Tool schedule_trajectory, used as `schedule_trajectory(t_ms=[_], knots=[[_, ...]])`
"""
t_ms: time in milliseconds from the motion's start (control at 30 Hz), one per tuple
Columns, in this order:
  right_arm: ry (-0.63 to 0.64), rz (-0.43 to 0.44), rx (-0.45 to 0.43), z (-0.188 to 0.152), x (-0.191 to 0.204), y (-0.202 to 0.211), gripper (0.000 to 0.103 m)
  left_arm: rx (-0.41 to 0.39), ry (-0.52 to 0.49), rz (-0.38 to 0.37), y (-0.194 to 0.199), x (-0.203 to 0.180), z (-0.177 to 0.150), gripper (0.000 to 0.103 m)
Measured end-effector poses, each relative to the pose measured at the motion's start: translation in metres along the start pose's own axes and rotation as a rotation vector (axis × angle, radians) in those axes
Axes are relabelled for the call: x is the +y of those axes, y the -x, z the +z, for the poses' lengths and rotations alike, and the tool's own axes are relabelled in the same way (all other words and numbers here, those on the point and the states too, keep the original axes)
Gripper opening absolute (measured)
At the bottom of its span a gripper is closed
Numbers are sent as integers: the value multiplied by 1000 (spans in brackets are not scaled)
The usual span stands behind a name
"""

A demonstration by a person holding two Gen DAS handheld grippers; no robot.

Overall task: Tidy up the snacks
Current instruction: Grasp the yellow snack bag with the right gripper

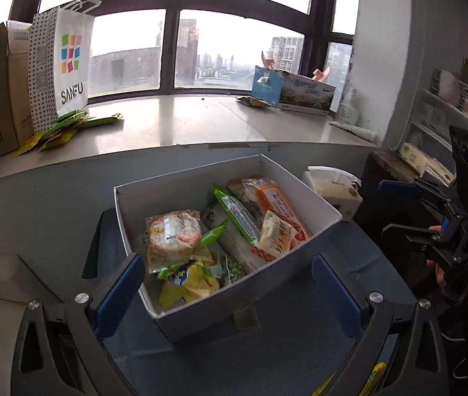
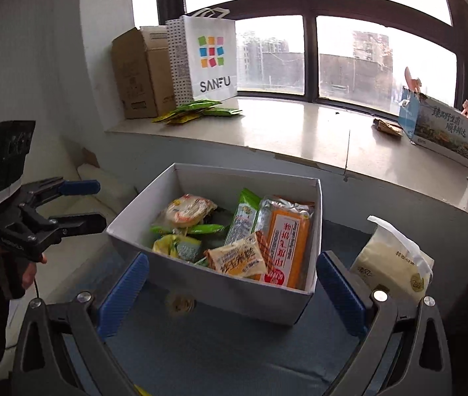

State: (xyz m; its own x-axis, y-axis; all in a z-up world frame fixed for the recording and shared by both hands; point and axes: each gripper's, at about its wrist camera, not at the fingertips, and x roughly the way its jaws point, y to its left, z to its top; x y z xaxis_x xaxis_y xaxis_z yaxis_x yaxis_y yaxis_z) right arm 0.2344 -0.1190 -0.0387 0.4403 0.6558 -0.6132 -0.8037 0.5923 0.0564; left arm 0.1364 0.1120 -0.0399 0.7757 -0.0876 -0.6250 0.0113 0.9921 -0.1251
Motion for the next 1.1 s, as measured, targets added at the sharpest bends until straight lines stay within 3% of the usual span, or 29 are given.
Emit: schedule_trajectory(t_ms=[167, 267, 500, 600, 867, 1000, 1100], knots=[[111, 38, 32, -61, 29, 34, 103, 9, 0, -20, 26, -21, -50, 103], [200, 9, 101, -107, 45, 36, 103, 40, 18, -17, 31, -28, -76, 103], [248, 110, 224, -181, 60, 30, 103, 84, 54, -44, 32, -30, -102, 103], [329, 124, 277, -192, 63, 17, 103, 91, 45, -50, 31, -35, -103, 103], [635, 296, 416, -191, 85, -21, 103, 98, 27, -57, 31, -39, -101, 103], [698, 343, 477, -192, 93, -42, 103, 111, 23, -52, 28, -39, -103, 103], [656, 394, 514, -189, 90, -52, 103, 117, 21, -53, 26, -38, -105, 103]])
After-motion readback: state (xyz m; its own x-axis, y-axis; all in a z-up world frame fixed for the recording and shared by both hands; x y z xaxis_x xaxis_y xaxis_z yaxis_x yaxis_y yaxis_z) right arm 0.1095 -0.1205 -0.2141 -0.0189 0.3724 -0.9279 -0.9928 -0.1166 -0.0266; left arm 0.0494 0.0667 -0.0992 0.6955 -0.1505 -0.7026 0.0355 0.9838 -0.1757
